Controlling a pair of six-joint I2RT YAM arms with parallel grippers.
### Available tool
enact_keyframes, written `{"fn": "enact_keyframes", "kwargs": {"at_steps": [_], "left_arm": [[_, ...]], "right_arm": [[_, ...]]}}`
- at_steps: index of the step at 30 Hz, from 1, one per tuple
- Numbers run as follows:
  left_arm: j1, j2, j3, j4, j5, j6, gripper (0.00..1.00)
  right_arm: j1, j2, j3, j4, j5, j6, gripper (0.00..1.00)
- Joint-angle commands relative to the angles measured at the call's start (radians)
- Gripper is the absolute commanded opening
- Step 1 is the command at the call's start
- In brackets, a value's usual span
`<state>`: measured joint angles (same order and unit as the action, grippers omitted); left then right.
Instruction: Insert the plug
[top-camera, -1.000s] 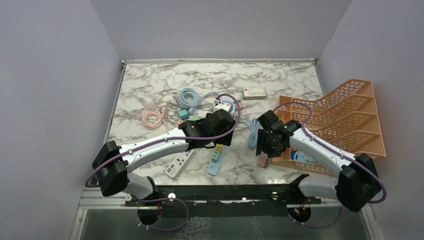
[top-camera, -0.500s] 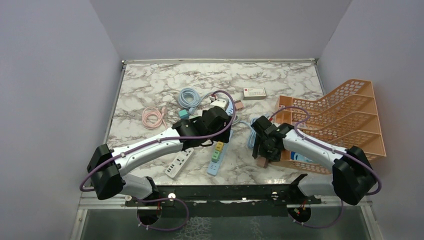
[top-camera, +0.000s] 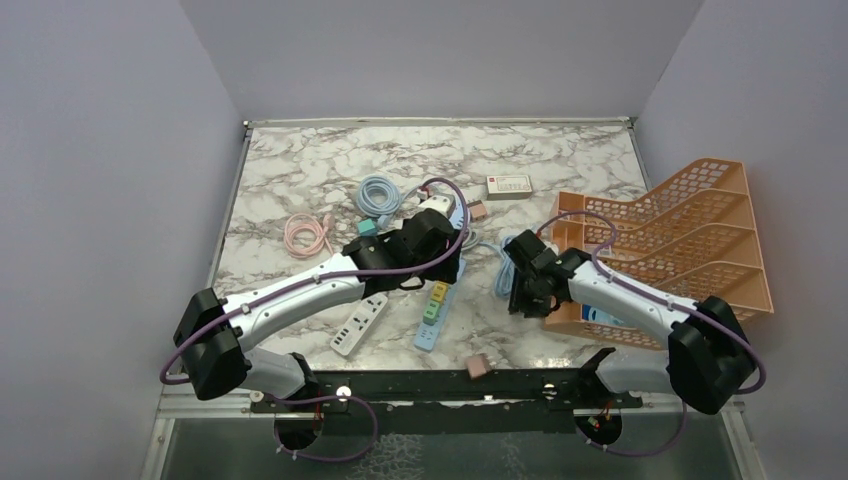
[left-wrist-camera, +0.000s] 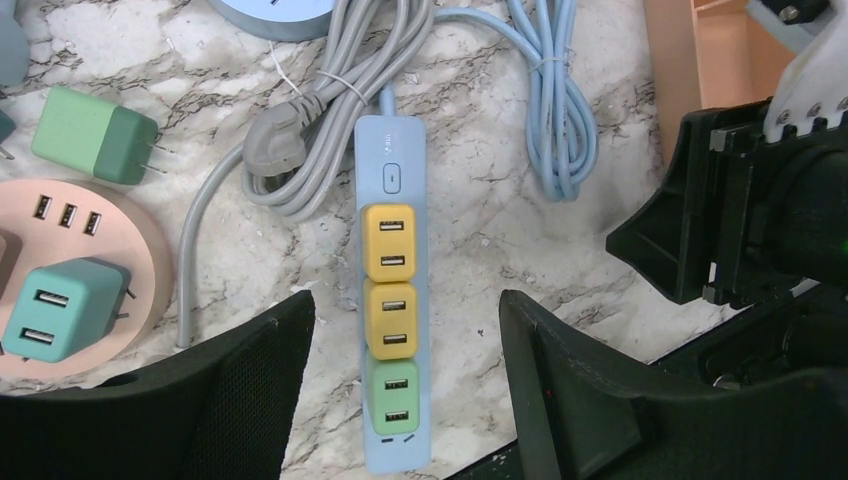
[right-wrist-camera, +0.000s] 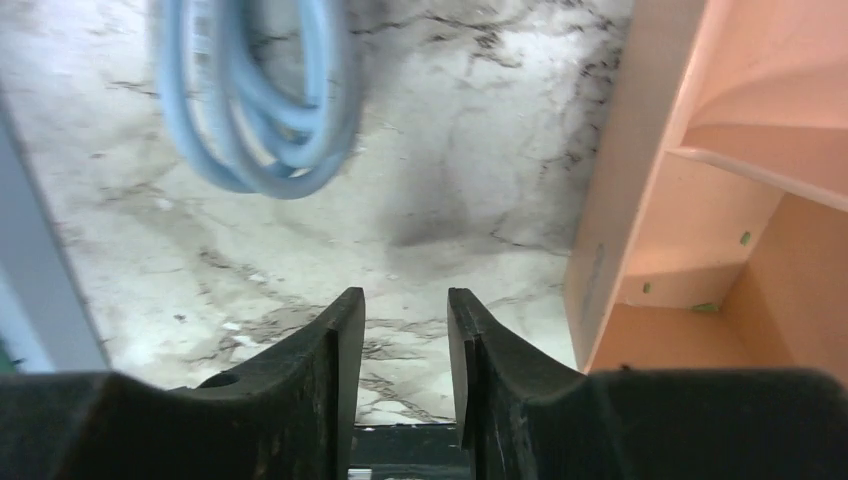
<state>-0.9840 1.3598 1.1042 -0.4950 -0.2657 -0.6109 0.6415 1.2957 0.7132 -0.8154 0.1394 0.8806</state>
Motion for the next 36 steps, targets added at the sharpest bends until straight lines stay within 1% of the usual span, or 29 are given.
{"fn": "enact_keyframes", "kwargs": {"at_steps": [1,3,5,6,8,12,15,18,21,26,29,33,36], "left_arm": [[0.016,-0.019,0.018,0.011,0.071,0.001,0.70],[0.019,-0.020,0.012,0.016,0.083,-0.001,0.71],[0.023,-0.022,0.008,0.018,0.083,-0.004,0.71],[0.026,-0.023,0.006,0.019,0.082,-0.004,0.71],[0.032,-0.031,0.005,0.018,0.078,-0.004,0.71],[0.075,-0.060,0.007,0.016,0.070,-0.005,0.71],[0.136,-0.082,0.019,0.015,0.088,-0.010,0.71],[0.201,-0.088,0.066,0.003,0.102,0.005,0.71],[0.260,-0.084,0.126,-0.007,0.124,0.030,0.72],[0.353,-0.067,0.196,-0.019,0.202,0.036,0.72],[0.388,-0.067,0.199,-0.020,0.238,0.030,0.72],[0.409,-0.072,0.184,-0.020,0.264,0.017,0.72],[0.421,-0.076,0.179,-0.020,0.272,0.007,0.72]], "right_arm": [[0.003,-0.065,0.049,0.074,-0.020,-0.026,0.36],[0.004,-0.059,0.065,0.076,-0.025,-0.040,0.37],[0.003,-0.044,0.075,0.075,-0.036,-0.068,0.44],[0.004,-0.039,0.075,0.083,-0.054,-0.094,0.48],[0.004,-0.042,0.069,0.095,-0.098,-0.146,0.53],[0.015,-0.123,0.039,0.162,-0.231,-0.241,0.59],[0.058,-0.182,0.014,0.210,-0.313,-0.297,0.63],[0.144,-0.197,0.009,0.216,-0.314,-0.332,0.64],[0.266,-0.194,0.000,0.253,-0.297,-0.362,0.65],[0.485,-0.119,0.024,0.319,-0.259,-0.458,0.66],[0.579,-0.076,0.036,0.353,-0.264,-0.539,0.64],[0.616,-0.037,0.044,0.383,-0.310,-0.617,0.60],[0.623,-0.032,0.043,0.419,-0.346,-0.656,0.60]]}}
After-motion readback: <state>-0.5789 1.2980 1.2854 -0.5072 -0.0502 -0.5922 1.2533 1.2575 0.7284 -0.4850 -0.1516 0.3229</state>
